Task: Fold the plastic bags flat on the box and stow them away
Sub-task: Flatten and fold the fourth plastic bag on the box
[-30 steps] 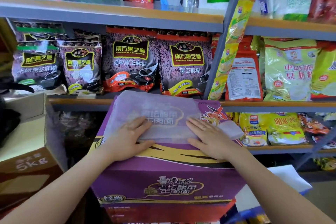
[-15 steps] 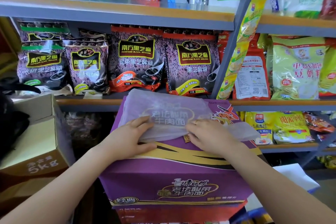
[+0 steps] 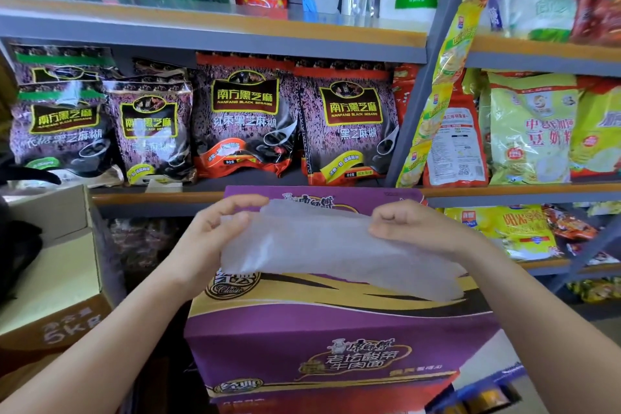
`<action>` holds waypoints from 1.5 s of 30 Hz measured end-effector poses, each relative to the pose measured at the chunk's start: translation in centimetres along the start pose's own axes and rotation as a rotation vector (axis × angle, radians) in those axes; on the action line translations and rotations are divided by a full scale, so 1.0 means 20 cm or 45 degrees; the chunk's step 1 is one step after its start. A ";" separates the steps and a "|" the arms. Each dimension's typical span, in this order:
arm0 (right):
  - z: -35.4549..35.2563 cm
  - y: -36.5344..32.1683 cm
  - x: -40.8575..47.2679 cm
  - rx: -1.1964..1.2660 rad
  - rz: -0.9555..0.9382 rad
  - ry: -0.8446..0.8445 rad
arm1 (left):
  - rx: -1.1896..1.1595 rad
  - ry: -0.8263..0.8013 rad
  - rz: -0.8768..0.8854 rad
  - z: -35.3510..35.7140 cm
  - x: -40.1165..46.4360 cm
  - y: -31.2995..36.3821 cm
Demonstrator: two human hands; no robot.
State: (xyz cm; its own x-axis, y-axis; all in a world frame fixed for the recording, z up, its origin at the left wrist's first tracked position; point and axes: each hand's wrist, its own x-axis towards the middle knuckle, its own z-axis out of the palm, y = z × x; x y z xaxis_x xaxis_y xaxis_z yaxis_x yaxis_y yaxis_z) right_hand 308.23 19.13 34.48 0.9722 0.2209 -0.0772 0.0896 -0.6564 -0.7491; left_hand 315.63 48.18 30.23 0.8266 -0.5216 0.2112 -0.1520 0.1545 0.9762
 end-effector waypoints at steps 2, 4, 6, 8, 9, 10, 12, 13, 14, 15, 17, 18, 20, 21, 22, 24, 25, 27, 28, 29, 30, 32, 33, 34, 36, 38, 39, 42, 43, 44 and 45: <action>-0.02 0.00 0.01 -0.037 0.049 0.009 | 0.104 -0.198 -0.053 -0.01 0.00 -0.02; -0.03 0.02 0.03 -0.062 0.098 0.069 | 0.273 -0.320 -0.155 0.00 0.00 -0.04; -0.04 0.07 0.06 -0.129 0.163 0.121 | 0.370 -0.316 -0.219 0.00 0.01 -0.06; -0.05 0.13 0.10 -0.256 0.246 0.159 | 0.501 -0.228 -0.228 0.00 0.05 -0.07; -0.05 0.15 0.12 -0.336 0.298 0.170 | 0.567 -0.169 -0.254 0.00 0.08 -0.07; -0.05 0.17 0.13 -0.415 0.336 0.178 | 0.669 -0.082 -0.281 0.01 0.10 -0.07; -0.04 0.22 0.16 -0.567 0.345 0.199 | 0.901 0.064 -0.319 0.03 0.17 -0.07; -0.03 0.23 0.17 -0.645 0.349 0.204 | 1.013 0.109 -0.340 0.05 0.19 -0.07; -0.03 0.25 0.18 -0.709 0.368 0.211 | 1.131 0.133 -0.363 0.07 0.23 -0.08; -0.02 0.26 0.18 -0.748 0.394 0.220 | 1.287 0.144 -0.382 0.10 0.25 -0.08; -0.02 0.29 0.19 -0.801 0.438 0.250 | 1.612 0.147 -0.389 0.15 0.29 -0.10; -0.02 0.29 0.20 -0.835 0.451 0.260 | 1.755 0.143 -0.410 0.17 0.30 -0.12; -0.01 0.29 0.20 -0.908 0.447 0.265 | 1.834 0.226 -0.452 0.20 0.29 -0.14; -0.01 0.29 0.21 -0.948 0.435 0.266 | 1.896 0.265 -0.366 0.20 0.29 -0.14; 0.00 0.29 0.21 -0.985 0.421 0.265 | 2.007 0.275 -0.166 0.20 0.29 -0.16; 0.01 0.29 0.22 -1.052 0.401 0.264 | 2.060 0.104 0.206 0.24 0.32 -0.17; 0.01 0.29 0.23 -1.077 0.397 0.267 | 2.070 -0.017 0.353 0.27 0.33 -0.18; 0.02 0.28 0.24 -1.099 0.400 0.271 | 1.901 -0.277 0.288 0.35 0.35 -0.20; 0.02 0.28 0.25 -1.099 0.403 0.269 | 1.811 -0.369 0.082 0.38 0.35 -0.21; 0.01 0.28 0.25 -1.094 0.402 0.262 | 1.761 -0.418 -0.077 0.39 0.35 -0.23; 0.01 0.28 0.25 -1.081 0.398 0.252 | 1.779 -0.424 -0.137 0.40 0.36 -0.26; -0.02 0.31 0.23 -1.015 0.388 0.223 | 1.826 -0.439 -0.162 0.41 0.35 -0.29; -0.04 0.32 0.21 -0.972 0.387 0.213 | 1.857 -0.454 -0.168 0.41 0.35 -0.28; -0.06 0.35 0.18 -0.932 0.388 0.214 | 1.875 -0.462 -0.187 0.41 0.35 -0.28; -0.12 0.40 0.12 -0.878 0.416 0.245 | 1.860 -0.449 -0.243 0.41 0.36 -0.28; -0.18 0.45 0.07 -0.853 0.463 0.272 | 1.873 -0.435 -0.263 0.42 0.36 -0.28; -0.21 0.46 0.04 -0.858 0.494 0.279 | 1.877 -0.426 -0.266 0.41 0.36 -0.28; -0.24 0.48 0.00 -0.997 0.582 0.304 | 1.873 -0.426 -0.300 0.41 0.35 -0.28; -0.23 0.48 -0.01 -1.041 0.585 0.342 | 1.877 -0.432 -0.313 0.41 0.35 -0.27; -0.22 0.46 -0.01 -1.068 0.564 0.397 | 1.883 -0.442 -0.329 0.42 0.36 -0.26; -0.19 0.44 -0.01 -1.072 0.528 0.448 | 1.885 -0.449 -0.342 0.43 0.36 -0.25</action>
State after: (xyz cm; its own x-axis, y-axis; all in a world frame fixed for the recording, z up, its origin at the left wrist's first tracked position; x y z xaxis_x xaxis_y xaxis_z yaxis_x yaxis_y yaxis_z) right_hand 309.70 10.56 30.43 0.9577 -0.2780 0.0743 -0.2796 -0.9600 0.0129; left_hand 317.77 36.42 27.22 0.7834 -0.5949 -0.1801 -0.5840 -0.8037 0.1144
